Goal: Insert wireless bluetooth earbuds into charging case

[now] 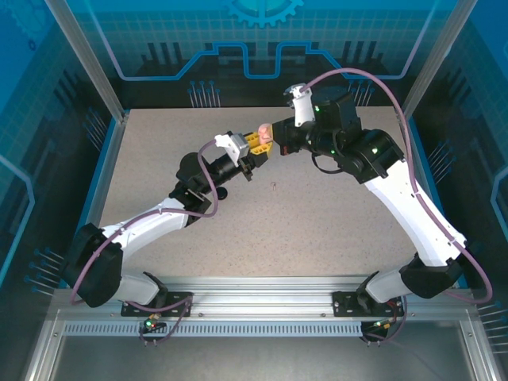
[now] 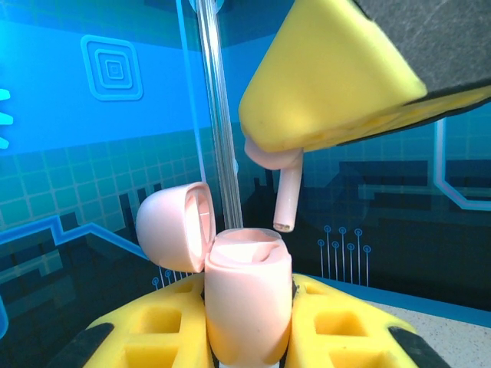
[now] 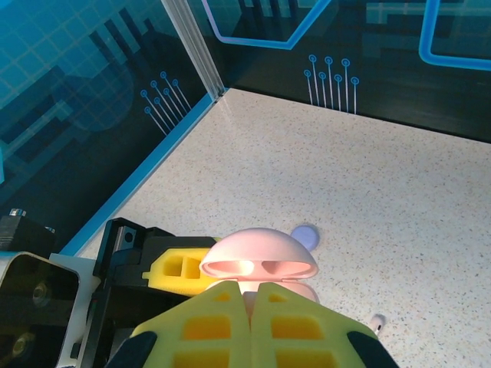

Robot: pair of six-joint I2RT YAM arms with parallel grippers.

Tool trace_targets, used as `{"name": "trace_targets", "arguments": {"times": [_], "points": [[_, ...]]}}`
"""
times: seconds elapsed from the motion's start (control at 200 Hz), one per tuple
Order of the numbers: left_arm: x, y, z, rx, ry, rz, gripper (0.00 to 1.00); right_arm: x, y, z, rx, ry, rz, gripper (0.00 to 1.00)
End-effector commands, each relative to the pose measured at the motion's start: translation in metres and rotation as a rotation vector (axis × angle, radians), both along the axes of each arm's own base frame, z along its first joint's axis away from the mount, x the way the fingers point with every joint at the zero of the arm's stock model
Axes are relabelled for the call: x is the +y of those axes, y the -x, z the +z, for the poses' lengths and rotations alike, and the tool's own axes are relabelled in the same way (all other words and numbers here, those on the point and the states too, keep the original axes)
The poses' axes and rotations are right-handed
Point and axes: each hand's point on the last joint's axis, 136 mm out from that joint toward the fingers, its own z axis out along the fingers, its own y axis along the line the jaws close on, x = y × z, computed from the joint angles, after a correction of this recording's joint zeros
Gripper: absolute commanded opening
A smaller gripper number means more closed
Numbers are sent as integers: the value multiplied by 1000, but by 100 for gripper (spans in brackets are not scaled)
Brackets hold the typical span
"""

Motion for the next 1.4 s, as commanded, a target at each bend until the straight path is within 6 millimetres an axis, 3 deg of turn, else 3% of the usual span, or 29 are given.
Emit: {"name": "trace_targets", "arguments": {"times": [0.0,0.19,0.57,1.051,1.391], "points": [[-2,4,22,-54,35,-21,0,5,-5,-7,24,-20,9,5],[-2,4,23,-56,35,-23,0,4,-6,-15,39,-7,2,4],[-2,5,22,-58,30,-20,0,-5,-8,-12,17,9,-30,4],[-3,3,14,-39,19,-23,0,-24,-2,15,-40,-61,-78,3],[-4,3,16,-44,21,-28,0,-17,-3,10,-13,-76,-55,3]]}}
